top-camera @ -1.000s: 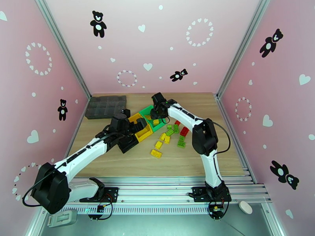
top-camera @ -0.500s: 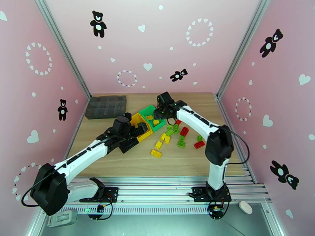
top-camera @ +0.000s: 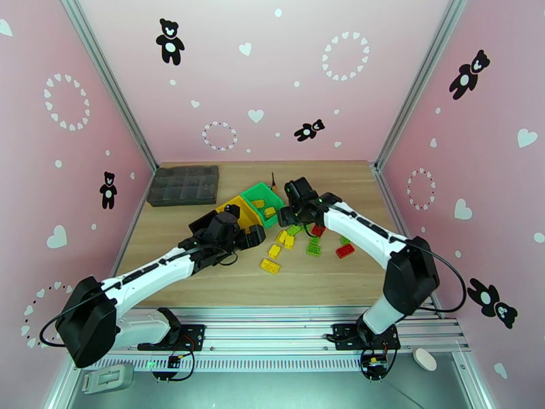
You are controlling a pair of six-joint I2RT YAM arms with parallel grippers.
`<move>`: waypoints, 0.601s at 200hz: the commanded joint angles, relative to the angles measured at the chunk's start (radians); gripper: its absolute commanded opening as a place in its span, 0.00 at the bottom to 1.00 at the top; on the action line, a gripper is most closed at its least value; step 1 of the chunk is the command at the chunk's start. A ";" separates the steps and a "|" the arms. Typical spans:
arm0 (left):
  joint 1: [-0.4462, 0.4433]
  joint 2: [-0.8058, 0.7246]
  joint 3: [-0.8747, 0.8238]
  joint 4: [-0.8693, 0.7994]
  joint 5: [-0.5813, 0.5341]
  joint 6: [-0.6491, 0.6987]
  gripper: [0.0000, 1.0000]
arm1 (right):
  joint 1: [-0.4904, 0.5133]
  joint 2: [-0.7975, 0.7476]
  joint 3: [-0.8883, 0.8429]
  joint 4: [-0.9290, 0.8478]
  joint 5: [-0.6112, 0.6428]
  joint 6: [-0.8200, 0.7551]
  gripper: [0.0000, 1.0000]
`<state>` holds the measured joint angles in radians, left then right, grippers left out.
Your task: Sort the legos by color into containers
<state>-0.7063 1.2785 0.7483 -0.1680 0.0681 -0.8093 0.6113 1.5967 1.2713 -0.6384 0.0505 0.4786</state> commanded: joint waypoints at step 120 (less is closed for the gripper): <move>-0.029 -0.210 -0.152 -0.071 -0.105 -0.044 0.98 | 0.167 -0.103 -0.275 0.070 -0.038 0.036 0.79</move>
<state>-0.7303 1.1130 0.6113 -0.1875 0.0059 -0.8505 0.7502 1.5105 1.0237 -0.6022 0.0353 0.5064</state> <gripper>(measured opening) 0.984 0.771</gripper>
